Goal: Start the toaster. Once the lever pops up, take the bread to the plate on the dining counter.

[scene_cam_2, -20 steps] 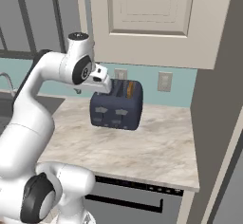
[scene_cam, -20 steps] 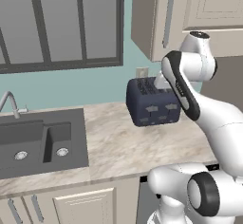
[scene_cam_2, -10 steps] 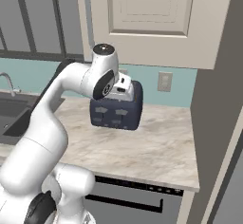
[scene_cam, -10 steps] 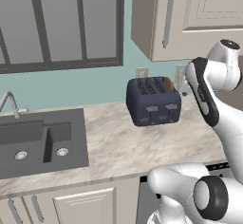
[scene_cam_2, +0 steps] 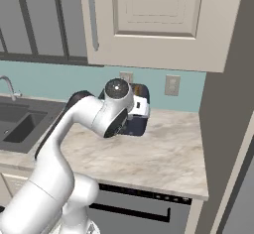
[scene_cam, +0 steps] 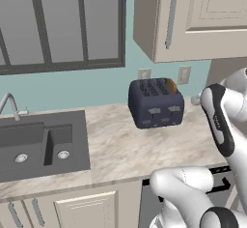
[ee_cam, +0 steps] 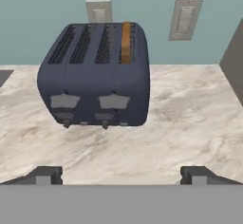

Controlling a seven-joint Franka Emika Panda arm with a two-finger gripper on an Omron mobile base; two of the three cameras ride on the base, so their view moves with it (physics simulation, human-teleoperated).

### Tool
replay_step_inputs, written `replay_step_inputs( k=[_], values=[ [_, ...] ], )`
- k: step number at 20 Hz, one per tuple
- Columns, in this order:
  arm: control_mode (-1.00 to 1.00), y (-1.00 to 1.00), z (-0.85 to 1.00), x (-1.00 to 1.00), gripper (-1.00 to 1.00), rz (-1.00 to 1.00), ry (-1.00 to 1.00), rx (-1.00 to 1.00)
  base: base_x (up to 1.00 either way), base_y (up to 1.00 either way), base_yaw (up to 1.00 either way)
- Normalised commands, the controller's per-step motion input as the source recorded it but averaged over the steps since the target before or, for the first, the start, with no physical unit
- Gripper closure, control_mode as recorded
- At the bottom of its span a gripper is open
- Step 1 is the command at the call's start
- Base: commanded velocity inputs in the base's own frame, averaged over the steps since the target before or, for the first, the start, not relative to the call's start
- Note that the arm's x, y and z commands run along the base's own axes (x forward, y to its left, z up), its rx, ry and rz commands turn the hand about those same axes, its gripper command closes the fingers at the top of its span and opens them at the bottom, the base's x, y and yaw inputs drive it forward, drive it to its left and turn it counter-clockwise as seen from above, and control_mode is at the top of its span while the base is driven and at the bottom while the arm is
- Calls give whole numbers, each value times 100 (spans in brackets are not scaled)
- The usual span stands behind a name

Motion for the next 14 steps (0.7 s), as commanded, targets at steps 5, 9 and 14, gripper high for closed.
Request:
replay_step_inputs(
  k=[5,9,14],
  values=[
    [-100,-19,-38,0,-100,0,-23,-1,0,0,0],
    [-100,-14,-26,0,-100,-1,-17,0,0,0,0],
    [-100,-2,-11,0,-100,-4,-9,0,0,0,0]
  ],
)
